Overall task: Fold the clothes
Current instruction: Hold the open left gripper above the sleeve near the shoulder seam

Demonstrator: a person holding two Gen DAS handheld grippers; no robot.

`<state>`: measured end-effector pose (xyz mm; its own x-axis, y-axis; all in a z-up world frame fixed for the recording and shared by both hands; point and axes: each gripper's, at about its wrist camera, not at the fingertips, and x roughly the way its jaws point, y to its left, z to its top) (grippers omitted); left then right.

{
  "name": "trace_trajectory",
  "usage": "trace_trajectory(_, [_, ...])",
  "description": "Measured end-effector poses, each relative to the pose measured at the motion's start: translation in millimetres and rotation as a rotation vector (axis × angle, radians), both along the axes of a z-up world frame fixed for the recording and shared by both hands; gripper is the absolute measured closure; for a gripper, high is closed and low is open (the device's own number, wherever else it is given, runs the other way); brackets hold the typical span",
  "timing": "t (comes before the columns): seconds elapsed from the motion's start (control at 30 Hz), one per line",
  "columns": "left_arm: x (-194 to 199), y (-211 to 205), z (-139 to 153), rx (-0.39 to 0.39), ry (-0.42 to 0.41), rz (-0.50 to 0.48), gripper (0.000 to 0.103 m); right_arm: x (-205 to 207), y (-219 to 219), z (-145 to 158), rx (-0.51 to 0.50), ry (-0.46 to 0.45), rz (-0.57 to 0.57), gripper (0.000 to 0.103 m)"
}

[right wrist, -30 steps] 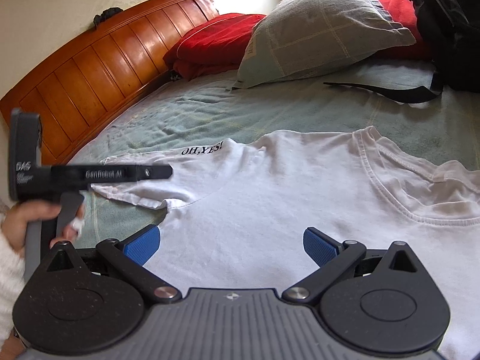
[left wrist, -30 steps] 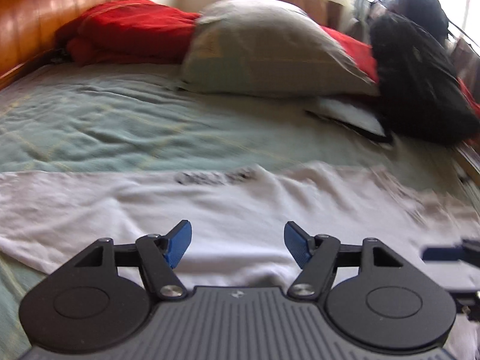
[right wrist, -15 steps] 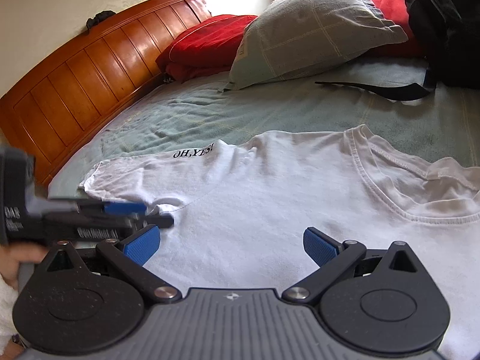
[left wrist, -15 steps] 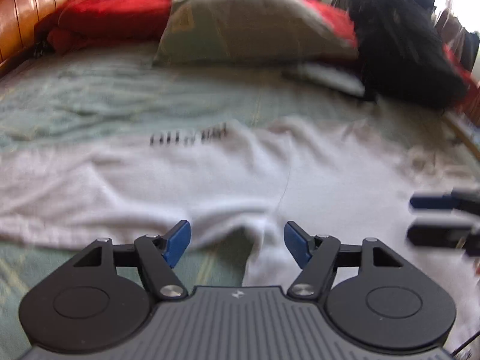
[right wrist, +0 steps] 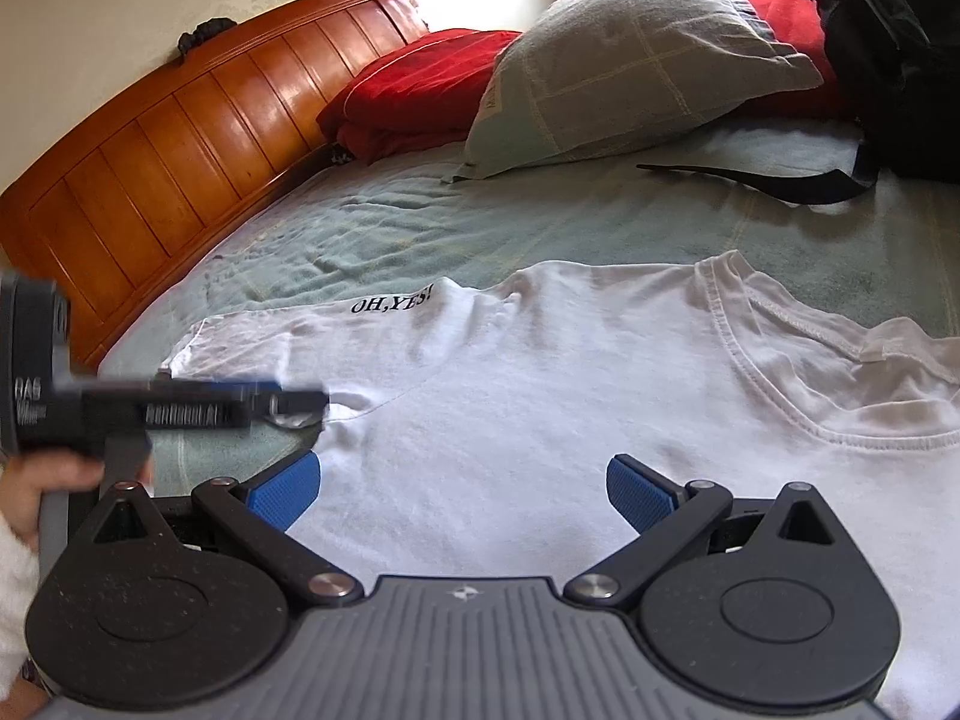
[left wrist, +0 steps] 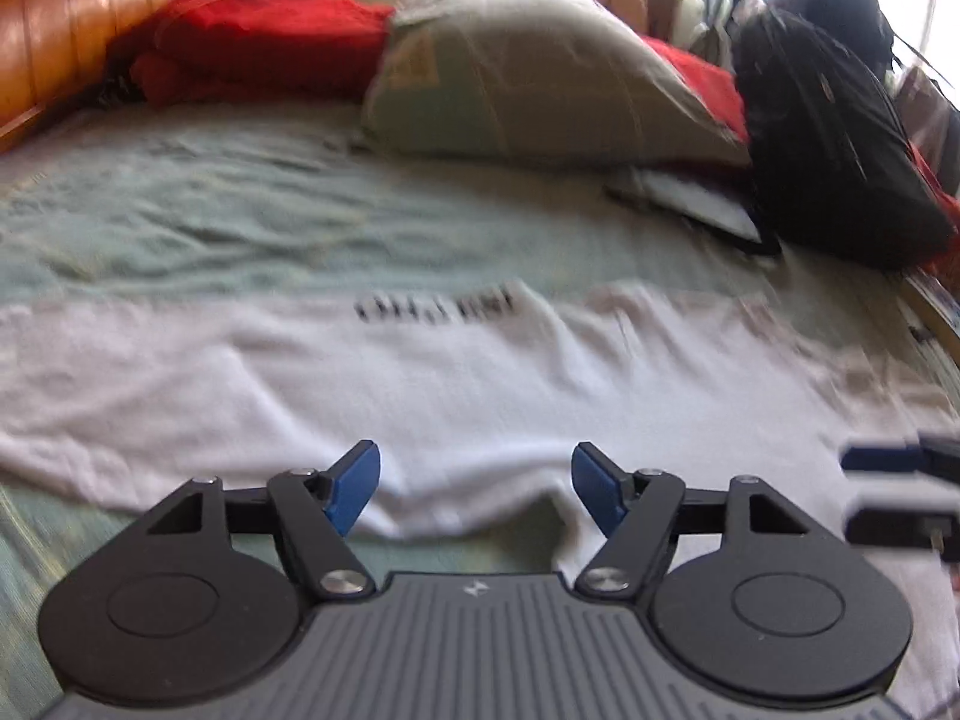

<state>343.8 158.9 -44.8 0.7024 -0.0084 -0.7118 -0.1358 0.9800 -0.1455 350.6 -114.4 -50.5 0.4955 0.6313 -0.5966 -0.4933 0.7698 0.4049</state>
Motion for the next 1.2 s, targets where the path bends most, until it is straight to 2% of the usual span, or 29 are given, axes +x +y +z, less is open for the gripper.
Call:
trace_trajectory(0.13, [4.5, 28.3, -14.4, -0.087, 0.052, 0.081, 0.032, -0.5, 1.8, -1.0, -0.011, -0.002, 0.006, 0.000])
trace_trajectory(0.3, [-27.9, 77.0, -7.6, -0.200, 0.040, 0.211, 0.031, 4.0, -4.3, -2.7, 0.003, 0.013, -0.019, 0.000])
trace_trajectory(0.37, [-36.1, 95.1, 3.9, -0.189, 0.040, 0.260, 0.031, 4.8, -5.4, -2.9, 0.007, 0.020, -0.027, 0.000])
trace_trajectory(0.43, [-38.6, 112.4, 17.8, -0.188, 0.003, 0.290, 0.030, 4.2, -5.2, -2.3, 0.011, 0.018, -0.025, 0.000])
trace_trajectory(0.53, [-24.8, 138.6, 23.9, -0.280, -0.029, 0.306, 0.025, 2.0, -2.0, -2.2, 0.010, 0.014, -0.015, 0.000])
trace_trajectory(0.6, [-7.4, 149.6, 16.2, -0.362, -0.007, 0.290, 0.025, 0.7, 1.7, -3.1, -0.004, 0.010, -0.006, 0.000])
trace_trajectory(0.7, [14.0, 153.6, -2.7, -0.433, 0.040, 0.256, 0.025, -0.1, 5.7, -5.2, -0.029, 0.007, 0.005, 0.000])
trace_trajectory(0.8, [21.5, 162.0, -12.3, -0.405, 0.066, 0.266, 0.025, 1.1, 5.7, -7.4, -0.039, 0.014, 0.006, 0.000])
trace_trajectory(0.93, [12.6, 197.5, -7.9, -0.368, 0.054, 0.330, 0.023, 3.0, 2.8, -8.4, -0.030, 0.022, -0.002, 0.000])
trace_trajectory(1.2, [-9.4, 276.3, -15.1, -0.338, -0.051, 0.577, 0.023, 3.3, 6.1, -11.4, -0.045, 0.022, 0.001, 0.000])
